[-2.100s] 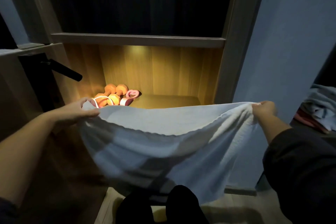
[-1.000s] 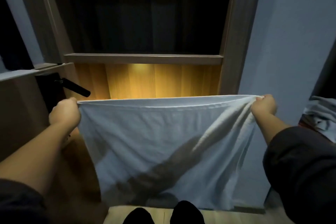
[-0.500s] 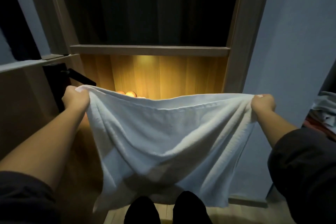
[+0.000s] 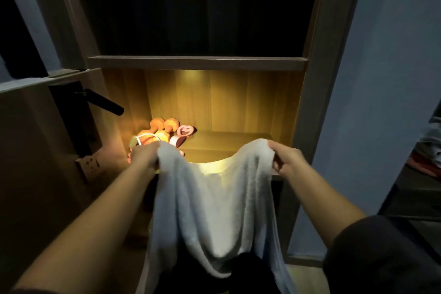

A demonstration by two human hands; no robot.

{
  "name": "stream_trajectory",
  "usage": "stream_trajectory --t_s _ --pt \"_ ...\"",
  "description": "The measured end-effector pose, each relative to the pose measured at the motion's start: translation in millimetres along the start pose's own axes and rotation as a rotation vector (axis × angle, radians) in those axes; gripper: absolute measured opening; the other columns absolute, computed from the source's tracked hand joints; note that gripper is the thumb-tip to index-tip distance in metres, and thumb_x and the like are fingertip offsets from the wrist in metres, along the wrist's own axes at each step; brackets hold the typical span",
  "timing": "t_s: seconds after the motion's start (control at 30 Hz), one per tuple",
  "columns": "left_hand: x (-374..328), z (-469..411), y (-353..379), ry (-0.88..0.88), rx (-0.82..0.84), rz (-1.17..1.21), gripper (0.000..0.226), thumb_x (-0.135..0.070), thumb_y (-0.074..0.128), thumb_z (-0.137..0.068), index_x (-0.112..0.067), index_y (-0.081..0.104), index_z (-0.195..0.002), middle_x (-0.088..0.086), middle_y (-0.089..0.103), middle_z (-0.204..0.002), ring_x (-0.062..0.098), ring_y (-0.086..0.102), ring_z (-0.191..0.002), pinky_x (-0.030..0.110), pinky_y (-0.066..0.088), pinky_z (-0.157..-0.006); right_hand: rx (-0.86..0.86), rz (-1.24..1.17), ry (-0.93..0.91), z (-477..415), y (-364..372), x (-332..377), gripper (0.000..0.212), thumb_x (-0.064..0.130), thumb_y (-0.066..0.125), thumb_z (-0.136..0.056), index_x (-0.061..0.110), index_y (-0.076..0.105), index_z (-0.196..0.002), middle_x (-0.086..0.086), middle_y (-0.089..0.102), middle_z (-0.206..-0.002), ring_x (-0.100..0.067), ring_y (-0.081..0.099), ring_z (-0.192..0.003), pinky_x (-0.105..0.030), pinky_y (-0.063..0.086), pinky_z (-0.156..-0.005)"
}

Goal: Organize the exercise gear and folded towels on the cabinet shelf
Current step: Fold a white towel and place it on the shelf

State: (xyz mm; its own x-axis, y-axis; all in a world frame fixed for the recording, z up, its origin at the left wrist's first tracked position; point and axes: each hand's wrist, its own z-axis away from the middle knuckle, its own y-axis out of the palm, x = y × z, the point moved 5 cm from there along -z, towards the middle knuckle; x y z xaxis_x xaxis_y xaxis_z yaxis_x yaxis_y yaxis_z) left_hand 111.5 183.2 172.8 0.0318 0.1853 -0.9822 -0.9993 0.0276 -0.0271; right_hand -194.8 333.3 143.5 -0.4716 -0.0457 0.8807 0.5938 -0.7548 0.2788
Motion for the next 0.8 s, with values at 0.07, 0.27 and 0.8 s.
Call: stream_trajectory --t_s 0.07,0.27,0.8 --pt "2 26 32 0.075 0.115 0.005 0.014 -0.015 0.059 -0.095 -0.002 0.064 -0.098 0.012 0.065 -0.095 0.023 0.063 -0.078 0.028 0.054 -0.063 0.078 0.157 -0.136 22 32 -9 0.020 0.020 0.079 -0.080 0.010 0.073 -0.096 -0.007 0.073 -0.091 -0.020 0.070 -0.083 -0.031 0.058 -0.067" --pt "-2 84 63 0.188 0.302 -0.014 0.012 -0.015 0.061 -0.093 -0.005 0.064 -0.087 0.010 0.067 -0.084 0.022 0.066 -0.078 0.030 0.057 -0.062 0.187 0.374 -0.411 77 71 -15 0.021 0.031 0.075 -0.084 0.017 0.072 -0.099 0.003 0.074 -0.090 -0.012 0.069 -0.083 -0.030 0.058 -0.076" --pt "19 103 51 0.147 0.338 -0.121 0.013 -0.013 0.072 -0.085 -0.004 0.066 -0.092 0.011 0.071 -0.082 0.016 0.073 -0.071 0.021 0.056 -0.058 0.166 0.382 -0.671 111 58 -39 0.012 0.021 0.075 -0.084 0.015 0.074 -0.095 0.007 0.072 -0.074 0.002 0.066 -0.072 -0.011 0.049 -0.061"
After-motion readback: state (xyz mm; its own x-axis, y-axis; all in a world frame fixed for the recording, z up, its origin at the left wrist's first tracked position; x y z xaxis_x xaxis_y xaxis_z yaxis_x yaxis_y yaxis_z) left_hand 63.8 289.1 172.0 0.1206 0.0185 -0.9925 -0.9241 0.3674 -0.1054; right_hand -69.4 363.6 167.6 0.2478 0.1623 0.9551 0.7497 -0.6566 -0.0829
